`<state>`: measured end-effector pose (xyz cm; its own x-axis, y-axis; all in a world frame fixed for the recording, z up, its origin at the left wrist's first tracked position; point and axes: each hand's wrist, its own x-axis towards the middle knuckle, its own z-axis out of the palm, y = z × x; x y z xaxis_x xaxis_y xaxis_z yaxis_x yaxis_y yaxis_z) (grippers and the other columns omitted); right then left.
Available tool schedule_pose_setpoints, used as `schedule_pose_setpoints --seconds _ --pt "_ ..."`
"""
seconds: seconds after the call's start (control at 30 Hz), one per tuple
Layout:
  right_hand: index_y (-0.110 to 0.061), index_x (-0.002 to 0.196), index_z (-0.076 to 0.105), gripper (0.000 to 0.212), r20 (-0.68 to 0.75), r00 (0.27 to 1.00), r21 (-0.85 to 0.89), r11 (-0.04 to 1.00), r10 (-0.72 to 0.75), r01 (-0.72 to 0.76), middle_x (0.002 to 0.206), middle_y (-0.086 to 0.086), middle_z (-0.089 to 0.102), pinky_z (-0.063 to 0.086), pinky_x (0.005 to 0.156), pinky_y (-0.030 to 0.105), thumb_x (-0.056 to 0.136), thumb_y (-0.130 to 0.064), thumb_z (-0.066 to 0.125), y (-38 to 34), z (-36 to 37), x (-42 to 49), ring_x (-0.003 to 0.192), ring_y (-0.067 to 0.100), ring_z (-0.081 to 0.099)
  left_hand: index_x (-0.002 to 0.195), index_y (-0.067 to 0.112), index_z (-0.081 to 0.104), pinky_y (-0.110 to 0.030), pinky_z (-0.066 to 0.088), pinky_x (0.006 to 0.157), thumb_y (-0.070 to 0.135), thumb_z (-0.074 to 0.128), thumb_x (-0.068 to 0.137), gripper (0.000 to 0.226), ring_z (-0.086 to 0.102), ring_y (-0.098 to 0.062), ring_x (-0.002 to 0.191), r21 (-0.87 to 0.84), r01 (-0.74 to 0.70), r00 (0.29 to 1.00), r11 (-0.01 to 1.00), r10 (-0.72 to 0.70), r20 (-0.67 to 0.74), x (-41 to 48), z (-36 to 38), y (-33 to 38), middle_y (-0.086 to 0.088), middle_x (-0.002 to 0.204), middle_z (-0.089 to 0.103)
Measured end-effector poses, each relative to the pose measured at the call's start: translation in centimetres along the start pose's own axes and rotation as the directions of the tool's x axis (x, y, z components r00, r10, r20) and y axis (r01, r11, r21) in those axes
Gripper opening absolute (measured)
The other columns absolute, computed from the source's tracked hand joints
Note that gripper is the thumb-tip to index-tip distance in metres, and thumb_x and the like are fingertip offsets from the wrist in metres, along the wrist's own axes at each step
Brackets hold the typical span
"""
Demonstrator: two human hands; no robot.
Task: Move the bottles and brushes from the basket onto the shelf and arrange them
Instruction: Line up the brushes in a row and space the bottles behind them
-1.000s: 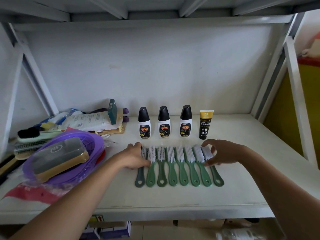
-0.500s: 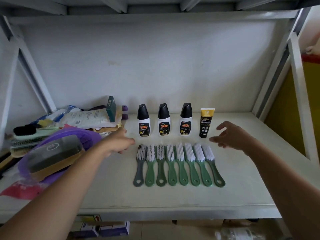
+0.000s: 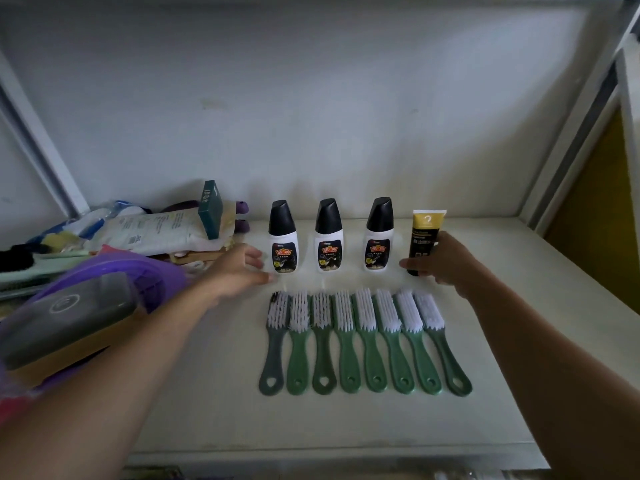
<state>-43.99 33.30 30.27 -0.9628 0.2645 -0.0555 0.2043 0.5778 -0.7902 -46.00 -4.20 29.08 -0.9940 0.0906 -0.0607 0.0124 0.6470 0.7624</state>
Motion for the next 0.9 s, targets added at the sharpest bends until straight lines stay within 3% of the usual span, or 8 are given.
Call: schedule_pose_setpoints --seconds 0.1,0.2,0.37,0.5,0.73,0.9 --pt "-0.007 0.083 0.062 0.025 0.015 1.0 -0.003 1.0 0.0 0.0 0.069 0.008 0.069 0.044 0.054 0.026 0.074 -0.014 0.084 0.6 0.7 0.4 0.056 0.018 0.058 0.128 0.017 0.058 -0.026 0.047 0.077 0.033 0.088 0.076 0.062 0.064 -0.015 0.105 -0.036 -0.035 0.999 0.999 0.035 0.0 0.7 1.0 -0.2 0.003 0.119 0.066" --pt "-0.002 0.087 0.066 0.019 0.015 1.0 0.037 0.999 0.017 -0.018 0.073 0.013 0.07 0.05 0.061 0.03 0.077 -0.009 0.08 1.4 0.6 0.6 0.058 0.019 0.058 0.126 0.02 0.06 -0.037 0.052 0.092 0.031 0.091 0.072 0.063 0.065 -0.017 0.108 -0.142 -0.033 0.999 0.989 0.031 -0.016 1.6 1.7 -0.4 0.005 0.117 0.07" --pt "-0.009 0.097 0.071 0.024 -0.009 0.999 0.037 0.999 -0.033 0.034 0.086 0.013 0.075 0.057 0.075 0.036 0.076 -0.014 0.082 2.2 0.6 0.3 0.067 0.02 0.065 0.129 0.022 0.061 -0.03 0.05 0.085 0.02 0.086 0.079 0.055 0.067 -0.015 0.106 -0.191 -0.038 0.999 0.981 0.039 0.004 2.3 2.6 -0.4 0.005 0.113 0.073" --pt "-0.021 0.103 0.071 0.033 -0.058 0.995 -0.005 0.997 -0.077 0.077 0.095 -0.001 0.074 0.058 0.085 0.042 0.073 -0.023 0.084 2.5 0.9 0.0 0.085 0.022 0.07 0.131 0.022 0.061 -0.04 0.049 0.1 0.018 0.083 0.082 0.053 0.066 -0.017 0.109 -0.179 -0.032 0.999 0.983 0.031 -0.008 2.6 2.7 -0.5 0.004 0.115 0.072" --pt "-0.021 0.11 0.069 0.038 -0.106 0.986 -0.038 0.992 -0.127 0.123 0.103 -0.003 0.072 0.048 0.079 0.031 0.076 -0.026 0.083 2.4 1.1 -0.5 0.095 0.018 0.065 0.13 0.022 0.062 -0.049 0.046 0.107 0.014 0.082 0.083 0.052 0.066 -0.018 0.11 -0.207 -0.027 1.0 0.978 0.026 -0.008 3.0 2.9 -1.0 0.004 0.117 0.073" --pt "-0.023 0.114 0.067 0.05 -0.069 0.992 -0.003 0.994 -0.108 0.109 0.104 -0.003 0.072 0.055 0.089 0.039 0.069 -0.033 0.088 2.3 0.5 -0.3 0.097 0.02 0.068 0.128 0.026 0.061 -0.047 0.049 0.105 0.024 0.088 0.076 0.059 0.067 -0.016 0.11 -0.233 -0.044 0.999 0.972 0.047 0.009 2.6 2.6 -0.7 0.007 0.116 0.073"
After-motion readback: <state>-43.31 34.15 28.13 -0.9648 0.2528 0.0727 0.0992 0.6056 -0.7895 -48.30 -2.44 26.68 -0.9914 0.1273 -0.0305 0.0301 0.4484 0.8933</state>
